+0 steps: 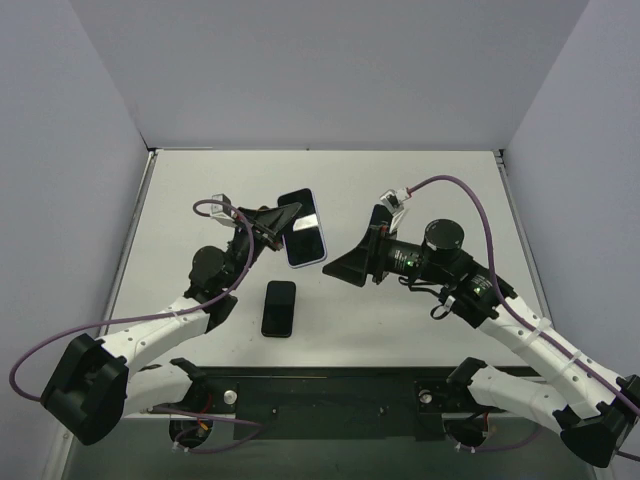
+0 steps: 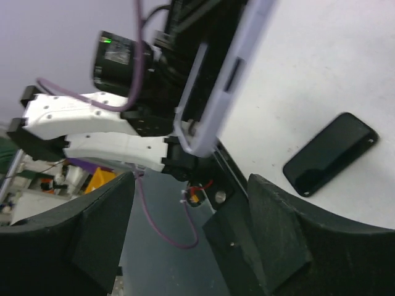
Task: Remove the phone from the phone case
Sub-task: Remove the phone case from the phone.
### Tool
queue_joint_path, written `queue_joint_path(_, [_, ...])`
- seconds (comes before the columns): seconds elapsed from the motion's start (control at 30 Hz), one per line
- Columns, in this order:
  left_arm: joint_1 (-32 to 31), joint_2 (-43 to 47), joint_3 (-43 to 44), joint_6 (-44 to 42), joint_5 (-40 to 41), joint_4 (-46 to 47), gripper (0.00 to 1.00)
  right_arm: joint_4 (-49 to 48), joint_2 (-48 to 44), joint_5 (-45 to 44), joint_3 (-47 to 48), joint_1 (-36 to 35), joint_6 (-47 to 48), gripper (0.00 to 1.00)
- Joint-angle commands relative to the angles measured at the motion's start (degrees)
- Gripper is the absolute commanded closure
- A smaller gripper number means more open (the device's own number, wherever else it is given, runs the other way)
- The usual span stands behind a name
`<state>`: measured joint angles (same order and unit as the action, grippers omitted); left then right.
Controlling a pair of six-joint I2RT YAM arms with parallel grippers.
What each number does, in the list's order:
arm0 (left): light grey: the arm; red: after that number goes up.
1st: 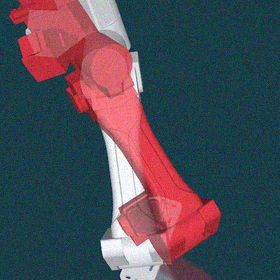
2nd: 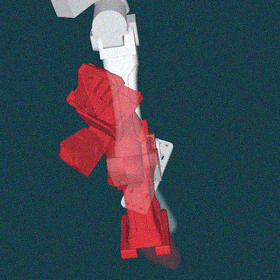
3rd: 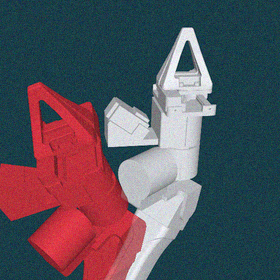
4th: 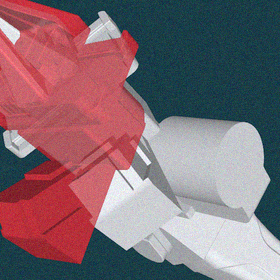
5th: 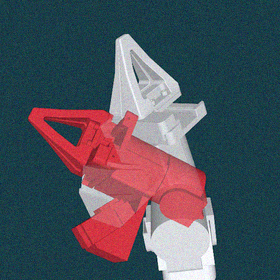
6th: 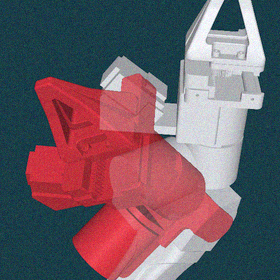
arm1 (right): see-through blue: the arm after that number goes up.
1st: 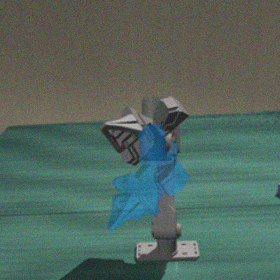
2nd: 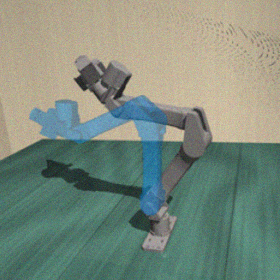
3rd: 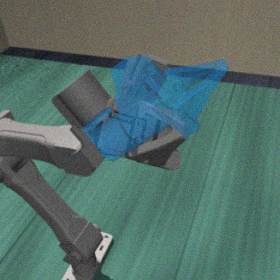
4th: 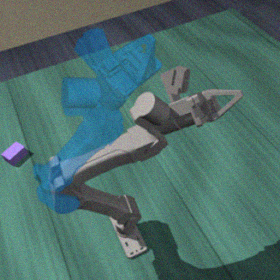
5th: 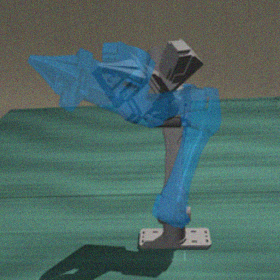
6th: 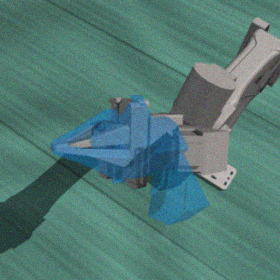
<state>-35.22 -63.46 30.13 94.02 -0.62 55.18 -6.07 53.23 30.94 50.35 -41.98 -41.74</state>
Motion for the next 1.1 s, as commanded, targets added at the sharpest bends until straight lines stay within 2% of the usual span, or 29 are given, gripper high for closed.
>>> queue_joint_path(0.0, [-0.5,-2.5,1.2,1.3,0.6,9.8,1.00,-10.8,2.7,14.6,4.3,3.8,-8.0,0.37])
queue_joint_path(0.07, [-0.6,-2.0,1.7,1.8,-0.9,9.1,1.00,-15.5,4.3,19.1,3.6,5.0,-11.8,0.43])
queue_joint_path(0.1, [-0.6,-1.8,1.8,1.9,-0.9,8.4,1.00,-18.5,5.5,21.5,3.3,5.2,-12.5,0.51])
queue_joint_path(0.17, [-0.5,-1.2,2.5,1.9,-1.5,7.1,1.00,-22.8,7.2,24.7,3.1,5.2,-14.6,0.60])
queue_joint_path(0.33, [-0.2,-1.2,4.5,2.7,-6.2,4.8,1.00,-18.9,9.5,27.1,5.9,5.6,-10.1,0.62])
queue_joint_path(0.47, [0.9,-1.3,4.2,3.4,-8.0,5.8,1.00,-4.7,8.2,25.6,8.8,7.0,-1.2,0.57])
queue_joint_path(0.53, [1.5,-0.8,4.3,2.7,-9.0,4.7,1.00,5.5,5.9,20.3,10.3,7.3,5.8,0.49])
queue_joint_path(0.57, [1.5,-0.1,4.4,1.6,-9.4,4.0,1.00,16.8,5.4,17.6,11.2,6.9,9.9,0.48])
queue_joint_path(0.63, [1.6,0.6,5.1,-0.1,-10.0,1.3,1.00,21.4,4.5,14.2,11.4,6.2,14.1,0.46])
queue_joint_path(0.73, [1.6,0.5,5.6,-0.6,-11.0,0.5,1.00,18.5,4.6,14.2,10.7,5.9,12.3,0.43])
queue_joint_path(0.83, [1.6,-1.0,5.3,1.8,-11.9,3.9,1.00,14.9,5.0,14.6,11.5,5.3,9.6,0.43])
queue_joint_path(0.97, [1.6,-2.3,6.2,3.6,-13.8,5.5,1.00,6.6,8.1,20.5,11.4,5.2,4.5,0.56])
queue_joint_path(1.0, [1.6,-2.5,6.5,4.1,-14.3,5.4,1.00,1.8,8.5,21.2,11.2,5.2,3.3,0.58])
queue_joint_path(1.07, [1.6,-2.8,6.9,4.5,-14.8,5.8,1.00,-1.4,9.7,23.5,10.8,5.0,1.8,0.61])
